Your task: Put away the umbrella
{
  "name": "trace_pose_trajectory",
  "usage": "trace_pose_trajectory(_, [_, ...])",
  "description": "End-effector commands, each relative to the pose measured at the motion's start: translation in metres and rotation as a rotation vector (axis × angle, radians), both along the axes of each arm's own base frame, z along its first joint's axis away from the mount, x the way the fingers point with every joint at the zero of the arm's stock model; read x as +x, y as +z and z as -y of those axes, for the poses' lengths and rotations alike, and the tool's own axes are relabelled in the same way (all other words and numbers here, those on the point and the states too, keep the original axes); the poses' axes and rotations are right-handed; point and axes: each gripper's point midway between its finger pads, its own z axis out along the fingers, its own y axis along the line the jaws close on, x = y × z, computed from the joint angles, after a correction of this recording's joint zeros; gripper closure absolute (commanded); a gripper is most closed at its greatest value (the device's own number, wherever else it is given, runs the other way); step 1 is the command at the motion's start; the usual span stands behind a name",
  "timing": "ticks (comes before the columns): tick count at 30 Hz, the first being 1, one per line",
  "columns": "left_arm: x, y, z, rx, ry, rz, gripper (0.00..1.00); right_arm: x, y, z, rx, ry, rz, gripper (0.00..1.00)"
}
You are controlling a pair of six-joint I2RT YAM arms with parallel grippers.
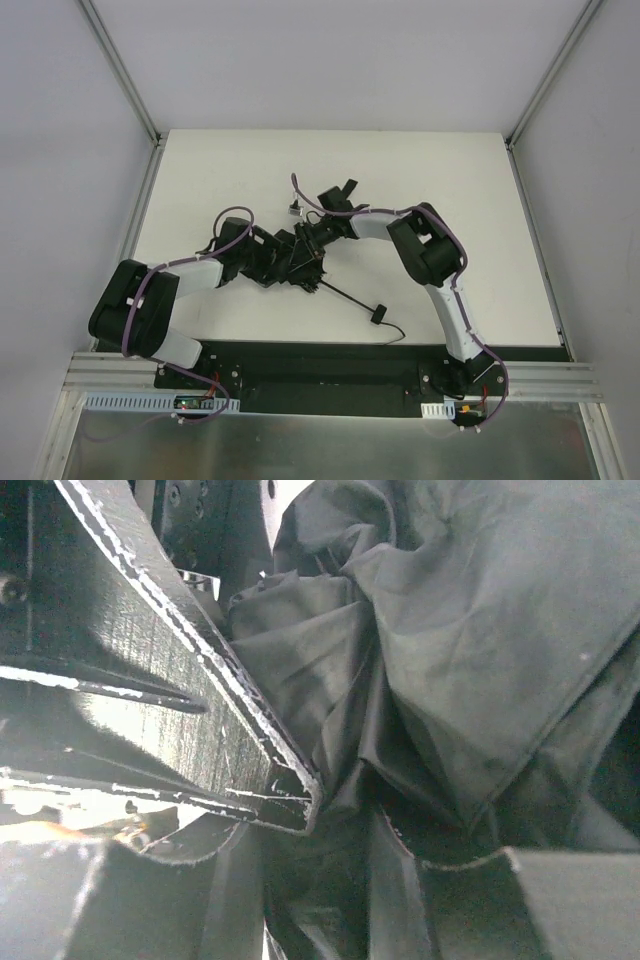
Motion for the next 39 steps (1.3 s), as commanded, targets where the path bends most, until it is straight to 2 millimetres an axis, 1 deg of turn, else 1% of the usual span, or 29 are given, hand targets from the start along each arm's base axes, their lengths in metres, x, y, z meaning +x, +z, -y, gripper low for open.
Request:
trace_pose_trajectory(1, [-0.006, -0.033, 0.004, 0.056, 0.017, -0.043, 0.26, -0.028, -0.054, 0.021, -0.237, -0.075, -0.307, 1.00])
trace_pose_trajectory(3, [-0.010, -0.046, -0.001, 0.089, 0.025, -0.075, 0.37, -0.025, -0.048, 0.019, -0.214, -0.075, -0.330, 1.00])
trace_pose_trajectory(5, [-0.017, -0.055, -0.008, 0.116, 0.045, -0.100, 0.49, -0.023, -0.044, 0.019, -0.202, -0.074, -0.334, 1.00])
trace_pose_trajectory(10, [-0.024, -0.065, -0.018, 0.192, 0.038, -0.124, 0.90, -0.017, -0.033, 0.018, -0.185, -0.073, -0.323, 1.00])
trace_pose_trajectory(12, [-0.026, -0.068, -0.020, 0.212, 0.029, -0.135, 0.97, -0.014, -0.031, 0.018, -0.199, -0.082, -0.298, 1.00])
trace_pose_trajectory(13, [-0.029, -0.069, -0.022, 0.220, 0.025, -0.149, 1.00, -0.011, -0.030, 0.020, -0.223, -0.094, -0.277, 0.94])
trace_pose_trajectory(16, [-0.040, -0.075, -0.026, 0.239, 0.026, -0.197, 1.00, 0.006, -0.016, 0.026, -0.260, -0.150, -0.178, 0.73])
trace_pose_trajectory(19, [-0.051, -0.080, -0.030, 0.248, 0.025, -0.236, 1.00, 0.021, 0.007, 0.036, -0.315, -0.170, -0.029, 0.48])
trace_pose_trajectory(22, [-0.058, -0.081, -0.029, 0.238, 0.014, -0.266, 1.00, 0.031, 0.036, 0.043, -0.327, -0.159, 0.119, 0.40])
trace_pose_trajectory(23, [-0.058, -0.081, -0.029, 0.238, 0.013, -0.272, 1.00, 0.033, 0.045, 0.047, -0.336, -0.161, 0.166, 0.33])
trace_pose_trajectory(24, [-0.060, -0.080, -0.028, 0.237, 0.009, -0.279, 1.00, 0.036, 0.050, 0.053, -0.354, -0.160, 0.222, 0.28])
trace_pose_trajectory(27, [-0.058, -0.077, -0.026, 0.233, 0.002, -0.283, 1.00, 0.036, 0.065, 0.065, -0.379, -0.139, 0.424, 0.26])
trace_pose_trajectory(28, [-0.060, -0.076, -0.025, 0.232, -0.007, -0.301, 1.00, 0.035, 0.065, 0.066, -0.381, -0.136, 0.499, 0.25])
trace_pose_trajectory(29, [-0.061, -0.076, -0.024, 0.229, -0.012, -0.316, 1.00, 0.034, 0.069, 0.066, -0.363, -0.138, 0.569, 0.24])
trace_pose_trajectory(30, [-0.063, -0.076, -0.023, 0.227, -0.013, -0.345, 1.00, 0.029, 0.072, 0.064, -0.347, -0.129, 0.658, 0.23])
trace_pose_trajectory(31, [-0.066, -0.075, -0.022, 0.224, -0.020, -0.369, 1.00, 0.023, 0.065, 0.069, -0.357, -0.123, 0.716, 0.23])
trace_pose_trajectory(34, [-0.068, -0.070, -0.019, 0.216, -0.028, -0.404, 1.00, 0.021, 0.068, 0.054, -0.293, -0.099, 0.951, 0.22])
trace_pose_trajectory(36, [-0.072, -0.068, -0.020, 0.225, -0.030, -0.443, 1.00, 0.014, 0.063, 0.045, -0.282, -0.071, 1.047, 0.22])
trace_pose_trajectory(39, [-0.078, -0.065, -0.020, 0.238, -0.047, -0.502, 1.00, 0.018, 0.053, 0.035, -0.320, -0.043, 1.156, 0.22])
